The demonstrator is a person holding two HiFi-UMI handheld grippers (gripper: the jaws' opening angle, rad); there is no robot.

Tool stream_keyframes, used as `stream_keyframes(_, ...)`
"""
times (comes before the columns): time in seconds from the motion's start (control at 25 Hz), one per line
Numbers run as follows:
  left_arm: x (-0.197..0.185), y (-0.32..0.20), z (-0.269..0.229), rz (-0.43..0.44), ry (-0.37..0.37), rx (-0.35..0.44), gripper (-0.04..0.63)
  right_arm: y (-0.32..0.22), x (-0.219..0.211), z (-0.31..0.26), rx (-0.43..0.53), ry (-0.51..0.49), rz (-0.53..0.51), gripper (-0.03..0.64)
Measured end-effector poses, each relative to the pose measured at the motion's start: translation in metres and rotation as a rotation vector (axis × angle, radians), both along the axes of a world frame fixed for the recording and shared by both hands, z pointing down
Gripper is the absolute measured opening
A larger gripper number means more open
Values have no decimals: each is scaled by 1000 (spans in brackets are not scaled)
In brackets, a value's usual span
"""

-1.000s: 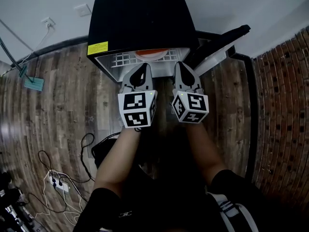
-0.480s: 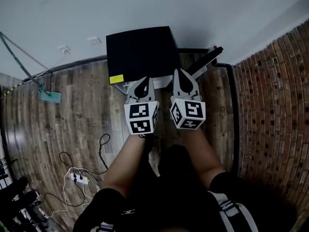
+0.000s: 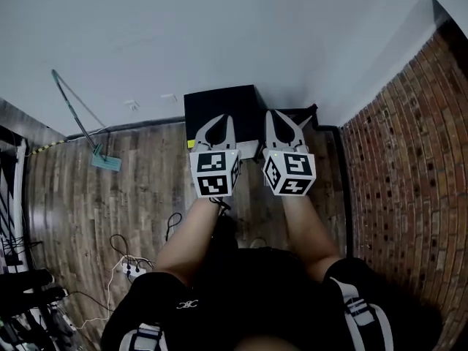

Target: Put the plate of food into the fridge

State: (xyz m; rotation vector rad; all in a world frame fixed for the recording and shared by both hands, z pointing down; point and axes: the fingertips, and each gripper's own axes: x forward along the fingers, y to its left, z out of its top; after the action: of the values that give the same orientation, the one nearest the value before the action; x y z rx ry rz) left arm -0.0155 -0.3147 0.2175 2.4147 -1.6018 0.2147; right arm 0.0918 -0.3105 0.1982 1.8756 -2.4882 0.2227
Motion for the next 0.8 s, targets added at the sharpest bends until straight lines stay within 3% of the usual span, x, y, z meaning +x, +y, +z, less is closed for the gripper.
stream_keyframes(0.24, 2, -6, -49, -8, 19, 63, -2, 4, -1, -52, 73, 4, -21, 14)
stream_keyframes(0.56, 13, -4, -64, -6, 32, 92, -2, 5, 6, -64, 93, 11, -29, 14)
stream_keyframes(0.8, 13, -8, -74, -2, -38, 162, -2, -5, -3, -63, 79, -7, -49, 14)
